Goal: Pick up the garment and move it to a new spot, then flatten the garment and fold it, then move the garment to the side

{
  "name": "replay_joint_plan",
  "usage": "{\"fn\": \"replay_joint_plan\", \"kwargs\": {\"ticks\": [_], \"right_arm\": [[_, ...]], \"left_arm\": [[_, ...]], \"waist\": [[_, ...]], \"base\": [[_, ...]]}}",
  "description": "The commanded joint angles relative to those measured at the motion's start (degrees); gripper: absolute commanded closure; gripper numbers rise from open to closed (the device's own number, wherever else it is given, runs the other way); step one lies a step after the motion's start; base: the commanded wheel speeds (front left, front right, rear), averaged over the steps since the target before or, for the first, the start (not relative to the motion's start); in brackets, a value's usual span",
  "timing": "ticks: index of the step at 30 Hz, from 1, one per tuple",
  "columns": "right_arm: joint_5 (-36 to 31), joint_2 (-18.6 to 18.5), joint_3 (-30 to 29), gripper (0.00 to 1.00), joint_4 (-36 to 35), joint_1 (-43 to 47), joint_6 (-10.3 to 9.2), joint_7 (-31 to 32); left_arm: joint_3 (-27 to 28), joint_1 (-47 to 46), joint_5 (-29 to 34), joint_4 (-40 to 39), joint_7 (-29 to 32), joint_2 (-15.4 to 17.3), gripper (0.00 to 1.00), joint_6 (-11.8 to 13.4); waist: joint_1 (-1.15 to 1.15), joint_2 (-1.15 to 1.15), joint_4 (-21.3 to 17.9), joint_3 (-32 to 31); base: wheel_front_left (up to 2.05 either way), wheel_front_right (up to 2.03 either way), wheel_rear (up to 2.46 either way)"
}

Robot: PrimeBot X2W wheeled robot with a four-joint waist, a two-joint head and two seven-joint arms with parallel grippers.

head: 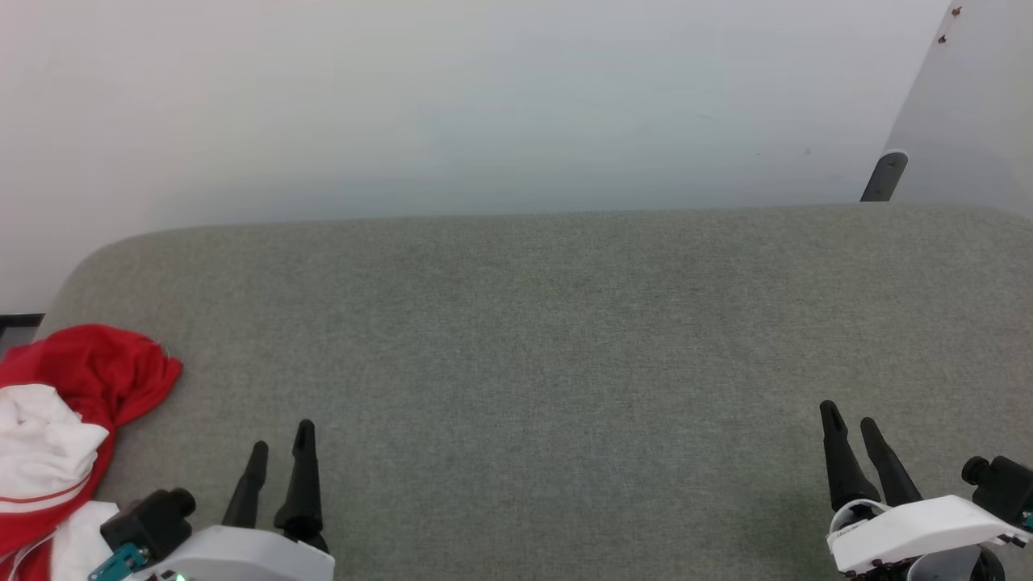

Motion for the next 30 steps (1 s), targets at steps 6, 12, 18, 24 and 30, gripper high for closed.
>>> {"fn": "replay_joint_plan", "kwargs": {"ticks": [6, 12, 18, 24, 30], "right_arm": [[-5.2, -0.2, -0.1, 0.00, -1.5, -0.3, 0.04, -0.9], [-8.8, -0.4, 0.1, 0.00, -2.1, -0.2, 0.04, -1.4], [-12.4, -0.4, 0.1, 0.00, -2.8, 0.1, 0.04, -1.9], [-15.6, -0.4, 0.1, 0.00, -3.4, 0.2, 0.04, -2.5], [-18.7, -0.5, 0.4, 0.00, -3.9, 0.2, 0.04, -3.0]], "left_arm": [[0.0, 0.4, 5.4, -2.3, -1.4, 0.6, 0.00, -1.0], [0.0, 0.9, 9.4, -3.6, -2.3, 0.3, 0.00, -1.6], [-0.2, 1.3, 13.6, -4.8, -3.2, 0.2, 0.00, -2.2], [-0.3, 1.8, 17.3, -5.8, -4.0, 0.0, 0.00, -2.8], [-0.2, 2.3, 20.7, -6.6, -4.8, -0.2, 0.00, -3.0]], "waist": [[0.00, 0.00, 0.0, -0.2], [0.00, 0.00, -0.1, -0.4], [0.00, 0.00, -0.1, -0.6], [0.00, 0.00, 0.0, -0.7], [0.00, 0.00, -0.1, -0.9]], "base": [[0.00, 0.00, 0.00], [0.00, 0.00, 0.00], [0.00, 0.00, 0.00], [0.00, 0.00, 0.00], [0.00, 0.00, 0.00]]}}
